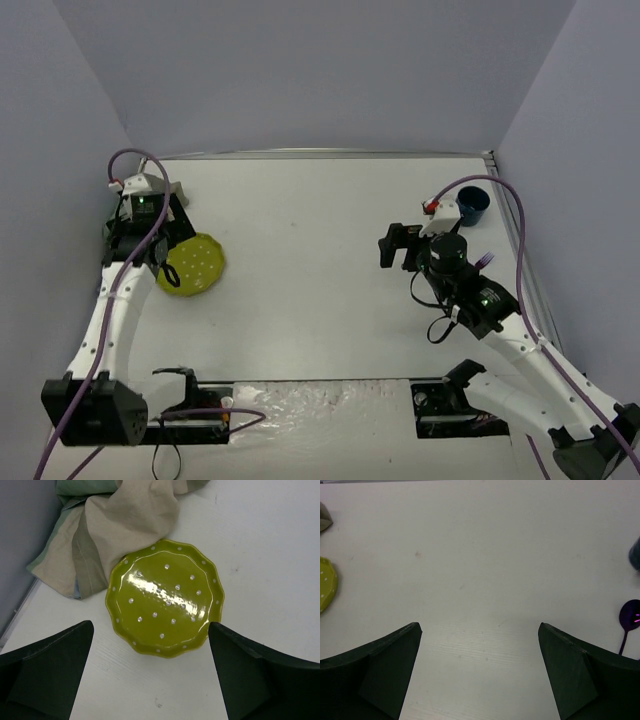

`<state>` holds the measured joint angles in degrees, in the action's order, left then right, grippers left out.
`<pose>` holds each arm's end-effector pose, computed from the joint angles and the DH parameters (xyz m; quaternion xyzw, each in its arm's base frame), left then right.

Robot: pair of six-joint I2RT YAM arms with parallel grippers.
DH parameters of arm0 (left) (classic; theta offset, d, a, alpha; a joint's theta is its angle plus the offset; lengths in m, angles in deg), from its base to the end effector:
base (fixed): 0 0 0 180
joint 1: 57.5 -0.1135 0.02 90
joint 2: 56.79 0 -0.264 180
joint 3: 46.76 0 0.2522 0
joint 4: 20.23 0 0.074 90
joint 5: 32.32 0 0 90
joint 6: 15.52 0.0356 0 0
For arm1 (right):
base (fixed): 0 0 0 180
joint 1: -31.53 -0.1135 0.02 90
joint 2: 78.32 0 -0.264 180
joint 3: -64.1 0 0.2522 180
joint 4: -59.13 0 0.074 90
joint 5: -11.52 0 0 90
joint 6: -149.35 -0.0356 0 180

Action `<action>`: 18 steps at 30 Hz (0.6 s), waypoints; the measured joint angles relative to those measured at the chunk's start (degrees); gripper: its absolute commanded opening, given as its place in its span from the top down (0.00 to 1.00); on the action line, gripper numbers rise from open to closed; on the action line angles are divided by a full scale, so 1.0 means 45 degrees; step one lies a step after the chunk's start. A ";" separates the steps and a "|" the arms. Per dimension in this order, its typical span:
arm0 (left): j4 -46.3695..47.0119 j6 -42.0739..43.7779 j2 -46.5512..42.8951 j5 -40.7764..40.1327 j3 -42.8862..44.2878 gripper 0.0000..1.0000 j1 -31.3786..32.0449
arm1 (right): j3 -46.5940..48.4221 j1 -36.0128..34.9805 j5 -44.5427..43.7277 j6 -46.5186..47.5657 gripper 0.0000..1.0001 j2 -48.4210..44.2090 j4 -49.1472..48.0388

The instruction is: Set the dinner table for one person

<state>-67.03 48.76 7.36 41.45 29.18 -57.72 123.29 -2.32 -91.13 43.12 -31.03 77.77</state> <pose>0.2403 0.0109 0.3405 -0.2606 0.8411 0.0213 0.4734 0.1669 0.1025 0.3467 -0.0415 0.7453 0.2049 0.6331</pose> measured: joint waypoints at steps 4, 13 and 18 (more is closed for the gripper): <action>0.1290 0.0029 0.2515 0.0040 0.1356 0.03 -0.1185 | -0.0175 0.0000 0.0879 -0.0061 0.00 0.0649 -0.0710; 0.3444 0.0133 0.8065 0.0314 0.4872 0.03 -0.2541 | -0.0190 0.0000 0.2141 0.0360 0.00 0.1931 -0.1493; 0.3623 0.0195 0.9913 0.0660 0.5786 0.03 -0.2764 | -0.0190 0.0000 0.2426 0.0617 0.00 0.2278 -0.1832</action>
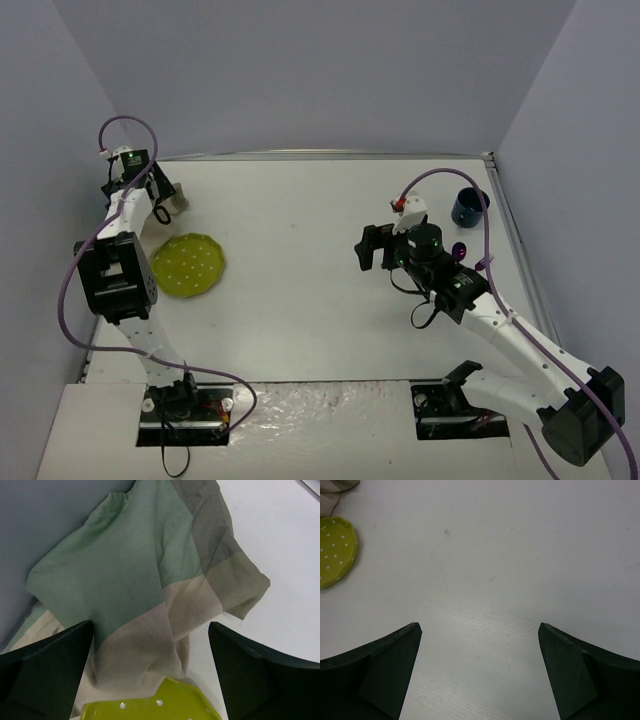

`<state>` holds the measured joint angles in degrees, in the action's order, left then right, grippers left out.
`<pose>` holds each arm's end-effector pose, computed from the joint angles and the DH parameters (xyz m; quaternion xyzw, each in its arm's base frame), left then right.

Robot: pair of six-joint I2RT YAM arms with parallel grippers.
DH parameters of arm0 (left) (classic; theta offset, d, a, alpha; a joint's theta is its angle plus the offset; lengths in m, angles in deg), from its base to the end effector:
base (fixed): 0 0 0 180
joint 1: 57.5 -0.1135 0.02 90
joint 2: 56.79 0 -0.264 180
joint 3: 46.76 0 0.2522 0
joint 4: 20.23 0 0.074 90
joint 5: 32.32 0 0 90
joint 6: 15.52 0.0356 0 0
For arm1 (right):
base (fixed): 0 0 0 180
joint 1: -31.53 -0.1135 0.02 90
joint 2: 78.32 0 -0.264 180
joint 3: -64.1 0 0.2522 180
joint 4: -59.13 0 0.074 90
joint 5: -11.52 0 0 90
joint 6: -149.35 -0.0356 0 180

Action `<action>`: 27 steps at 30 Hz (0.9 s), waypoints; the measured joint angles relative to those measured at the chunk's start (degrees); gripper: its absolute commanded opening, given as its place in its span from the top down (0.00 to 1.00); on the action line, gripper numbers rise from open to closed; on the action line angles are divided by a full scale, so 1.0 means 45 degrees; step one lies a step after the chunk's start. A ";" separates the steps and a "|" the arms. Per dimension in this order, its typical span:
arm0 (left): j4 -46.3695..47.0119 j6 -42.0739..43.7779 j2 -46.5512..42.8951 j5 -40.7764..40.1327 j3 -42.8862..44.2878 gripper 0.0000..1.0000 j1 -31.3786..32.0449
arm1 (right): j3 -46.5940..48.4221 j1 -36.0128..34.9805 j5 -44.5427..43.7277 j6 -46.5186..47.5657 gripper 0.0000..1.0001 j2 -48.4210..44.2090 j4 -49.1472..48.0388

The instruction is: Set the dinner table for one person

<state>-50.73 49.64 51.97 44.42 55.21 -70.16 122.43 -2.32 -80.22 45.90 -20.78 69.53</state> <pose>0.4292 0.1048 0.2678 -0.3346 0.8264 0.0561 0.4494 0.1987 0.1320 0.3214 -0.1256 0.7534 0.2482 0.5958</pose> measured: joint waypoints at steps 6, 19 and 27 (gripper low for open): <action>-0.0088 0.0074 0.0966 0.0022 0.0469 0.33 -0.0050 | 0.0000 0.0000 0.0403 0.0085 0.00 0.0414 -0.0296; -0.1374 0.1129 0.1266 0.0258 0.1654 1.00 -0.0301 | 0.0000 0.0000 0.0927 0.0101 0.00 0.0617 -0.0559; -0.2462 0.1464 -0.0620 0.2624 0.4336 1.00 0.0039 | 0.0000 0.0000 0.0918 0.0093 0.00 0.0617 -0.0572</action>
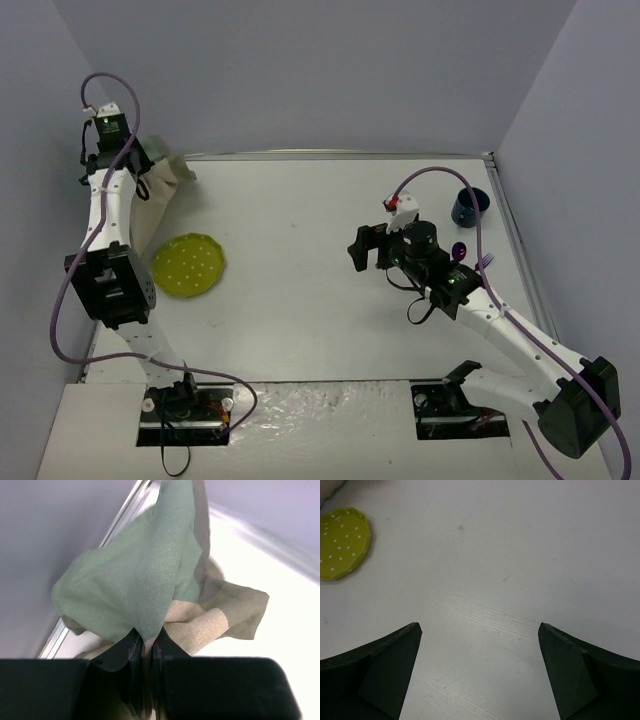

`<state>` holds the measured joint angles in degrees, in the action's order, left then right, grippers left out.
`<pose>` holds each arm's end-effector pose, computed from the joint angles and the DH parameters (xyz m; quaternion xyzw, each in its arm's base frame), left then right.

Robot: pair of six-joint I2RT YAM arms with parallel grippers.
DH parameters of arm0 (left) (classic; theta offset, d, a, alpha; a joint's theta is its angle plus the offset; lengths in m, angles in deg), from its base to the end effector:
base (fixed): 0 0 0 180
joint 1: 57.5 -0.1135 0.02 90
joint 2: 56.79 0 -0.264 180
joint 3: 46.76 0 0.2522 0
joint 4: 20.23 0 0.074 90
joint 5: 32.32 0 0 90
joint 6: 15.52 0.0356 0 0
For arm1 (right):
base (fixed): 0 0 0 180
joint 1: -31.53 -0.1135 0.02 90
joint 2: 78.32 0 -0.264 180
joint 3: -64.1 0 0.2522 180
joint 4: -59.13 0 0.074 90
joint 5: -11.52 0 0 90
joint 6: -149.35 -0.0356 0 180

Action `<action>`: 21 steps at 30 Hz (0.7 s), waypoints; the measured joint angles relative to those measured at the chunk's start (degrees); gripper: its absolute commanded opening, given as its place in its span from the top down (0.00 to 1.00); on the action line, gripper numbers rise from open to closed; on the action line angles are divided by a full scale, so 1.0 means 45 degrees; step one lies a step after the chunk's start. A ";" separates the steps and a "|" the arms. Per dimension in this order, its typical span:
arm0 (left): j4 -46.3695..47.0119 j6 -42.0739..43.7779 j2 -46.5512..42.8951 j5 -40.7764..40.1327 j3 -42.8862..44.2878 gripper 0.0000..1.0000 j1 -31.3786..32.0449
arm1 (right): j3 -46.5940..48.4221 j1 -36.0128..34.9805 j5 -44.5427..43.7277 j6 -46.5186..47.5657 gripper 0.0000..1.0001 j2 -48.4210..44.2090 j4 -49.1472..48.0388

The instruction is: Set the dinner table for one person

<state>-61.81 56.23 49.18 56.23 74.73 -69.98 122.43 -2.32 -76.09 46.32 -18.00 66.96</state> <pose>0.4236 0.0947 0.3866 -0.2312 0.8162 -0.0159 0.5293 0.2062 0.1401 0.3154 -0.1514 0.7499 0.2708 0.5844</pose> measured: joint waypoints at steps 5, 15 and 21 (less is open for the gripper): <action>-0.0676 -0.0253 -0.1783 0.1078 0.1713 1.00 0.1952 | 0.0000 0.0000 -0.0109 -0.0052 0.00 -0.0116 -0.0002; 0.1786 -0.2480 -0.6505 0.3115 -0.4636 1.00 0.7233 | -0.0038 0.0000 -0.0862 -0.0113 0.00 -0.1076 0.0047; 0.4371 -0.3392 -0.6931 0.2487 -1.0382 0.92 0.9217 | -0.0349 0.0015 -0.1441 -0.0399 0.00 -0.1208 0.0138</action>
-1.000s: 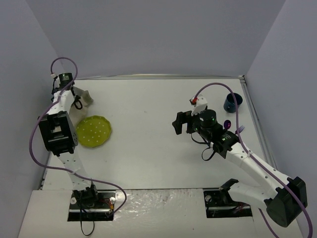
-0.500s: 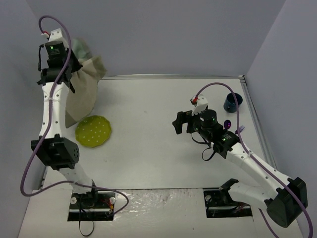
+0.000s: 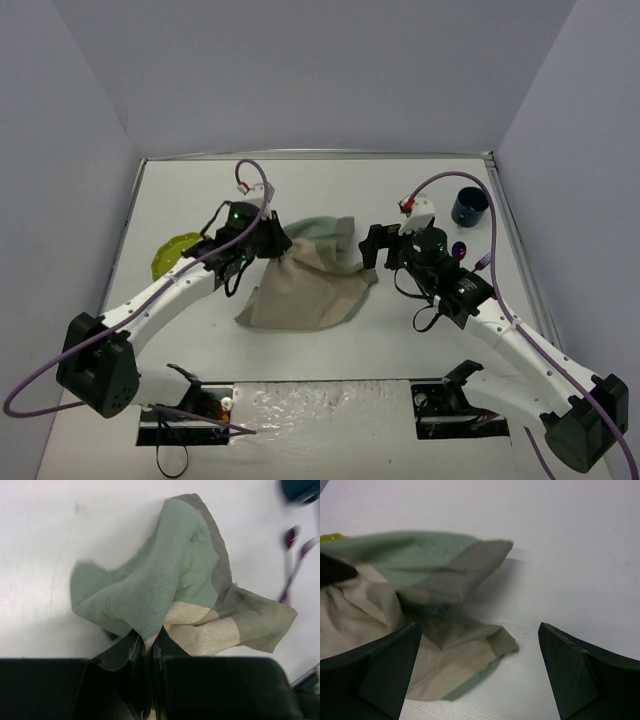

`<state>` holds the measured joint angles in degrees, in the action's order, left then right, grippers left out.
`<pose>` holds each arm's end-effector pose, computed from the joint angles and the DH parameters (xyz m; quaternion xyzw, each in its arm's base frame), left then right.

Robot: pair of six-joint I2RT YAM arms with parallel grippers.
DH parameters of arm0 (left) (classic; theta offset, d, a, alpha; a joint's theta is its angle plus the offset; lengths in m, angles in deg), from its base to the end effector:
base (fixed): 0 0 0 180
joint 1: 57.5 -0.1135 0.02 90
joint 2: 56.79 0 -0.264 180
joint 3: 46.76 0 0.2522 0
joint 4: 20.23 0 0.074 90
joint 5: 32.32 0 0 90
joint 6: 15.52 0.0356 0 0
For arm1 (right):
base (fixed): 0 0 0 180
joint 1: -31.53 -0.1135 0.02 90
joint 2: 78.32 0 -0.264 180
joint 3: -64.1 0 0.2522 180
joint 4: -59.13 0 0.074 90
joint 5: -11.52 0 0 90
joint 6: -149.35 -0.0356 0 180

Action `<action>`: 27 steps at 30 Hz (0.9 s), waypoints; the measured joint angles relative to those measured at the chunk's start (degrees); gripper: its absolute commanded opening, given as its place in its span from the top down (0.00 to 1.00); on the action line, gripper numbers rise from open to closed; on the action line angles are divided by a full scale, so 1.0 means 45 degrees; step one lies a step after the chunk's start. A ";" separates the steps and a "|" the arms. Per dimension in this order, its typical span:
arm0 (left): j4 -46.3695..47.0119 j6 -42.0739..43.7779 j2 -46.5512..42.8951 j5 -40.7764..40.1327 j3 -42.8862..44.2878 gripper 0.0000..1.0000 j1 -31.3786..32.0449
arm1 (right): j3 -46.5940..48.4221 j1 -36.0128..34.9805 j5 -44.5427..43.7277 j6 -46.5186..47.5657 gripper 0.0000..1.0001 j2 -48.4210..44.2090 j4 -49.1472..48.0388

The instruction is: Set the dinner table for one person

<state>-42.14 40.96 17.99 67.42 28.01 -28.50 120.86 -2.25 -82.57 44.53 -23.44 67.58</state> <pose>0.2630 -0.1527 0.3275 0.0149 0.8269 -0.3496 0.4403 0.1917 0.1252 0.3252 -0.0994 0.7397 0.2494 0.6170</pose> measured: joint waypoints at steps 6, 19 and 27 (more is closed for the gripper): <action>0.0278 -0.0166 0.1022 -0.0684 -0.2956 0.21 0.0465 | -0.0229 0.0143 -0.0104 -0.0469 0.00 0.0454 0.0150; -0.1576 0.3669 0.1789 -0.0854 0.3121 0.03 0.0549 | -0.1231 0.3240 0.1714 -0.2132 0.08 0.2540 0.0472; -0.2563 0.5272 0.7396 -0.0015 0.8540 0.03 0.0559 | -0.1385 0.3166 0.3318 -0.2349 0.09 0.3934 0.0999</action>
<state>-53.67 64.69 51.27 67.36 66.43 -25.99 114.63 12.00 -67.64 33.96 -5.73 72.07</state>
